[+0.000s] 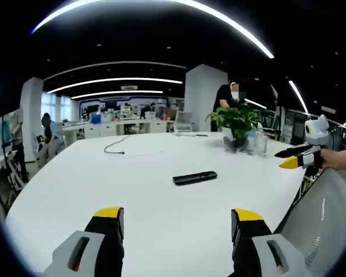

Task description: Press the specified remote control buttons in sequence, fully releasing each button before pressing the next.

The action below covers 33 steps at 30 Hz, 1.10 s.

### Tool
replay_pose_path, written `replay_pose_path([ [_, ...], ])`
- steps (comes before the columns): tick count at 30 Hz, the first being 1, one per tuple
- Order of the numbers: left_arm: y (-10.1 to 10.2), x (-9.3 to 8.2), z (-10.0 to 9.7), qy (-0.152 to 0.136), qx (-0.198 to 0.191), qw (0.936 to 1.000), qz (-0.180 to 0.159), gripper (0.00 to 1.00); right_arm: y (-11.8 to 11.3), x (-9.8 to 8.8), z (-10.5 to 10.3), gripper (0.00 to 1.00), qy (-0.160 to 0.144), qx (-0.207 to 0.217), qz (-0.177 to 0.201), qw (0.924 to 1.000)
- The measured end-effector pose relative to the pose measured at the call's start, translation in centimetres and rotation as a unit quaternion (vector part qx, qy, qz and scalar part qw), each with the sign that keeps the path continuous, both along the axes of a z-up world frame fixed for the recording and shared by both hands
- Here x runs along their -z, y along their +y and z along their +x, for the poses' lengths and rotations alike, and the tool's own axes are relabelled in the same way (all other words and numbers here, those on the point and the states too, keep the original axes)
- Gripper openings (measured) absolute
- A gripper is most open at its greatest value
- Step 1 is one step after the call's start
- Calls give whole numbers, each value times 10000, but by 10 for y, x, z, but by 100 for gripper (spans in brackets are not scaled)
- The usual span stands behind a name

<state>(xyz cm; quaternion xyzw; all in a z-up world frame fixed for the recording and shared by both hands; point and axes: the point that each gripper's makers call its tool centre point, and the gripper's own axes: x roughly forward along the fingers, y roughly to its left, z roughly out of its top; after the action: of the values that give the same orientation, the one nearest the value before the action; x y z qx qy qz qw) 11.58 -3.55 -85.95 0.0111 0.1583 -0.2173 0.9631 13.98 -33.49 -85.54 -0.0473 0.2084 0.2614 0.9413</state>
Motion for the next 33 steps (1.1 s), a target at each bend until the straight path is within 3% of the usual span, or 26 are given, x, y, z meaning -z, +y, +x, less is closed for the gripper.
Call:
replay_pose_path([
  [17,0,0,0,15,7,10000,-13,79,9,-3,-7,69,22,-115,-52,9999],
  [25,2,5,1,115,-60,9998,154,79,7,-18,-4,69,-163,-15,337,9993],
  [29,8,1,4,26,-194,9997,125,78,9,-17,-2,68,-62,-31,514,9987],
  [33,11,0,5,7,-281,9996,40,78,18,-11,-5,68,97,-211,391,9990],
])
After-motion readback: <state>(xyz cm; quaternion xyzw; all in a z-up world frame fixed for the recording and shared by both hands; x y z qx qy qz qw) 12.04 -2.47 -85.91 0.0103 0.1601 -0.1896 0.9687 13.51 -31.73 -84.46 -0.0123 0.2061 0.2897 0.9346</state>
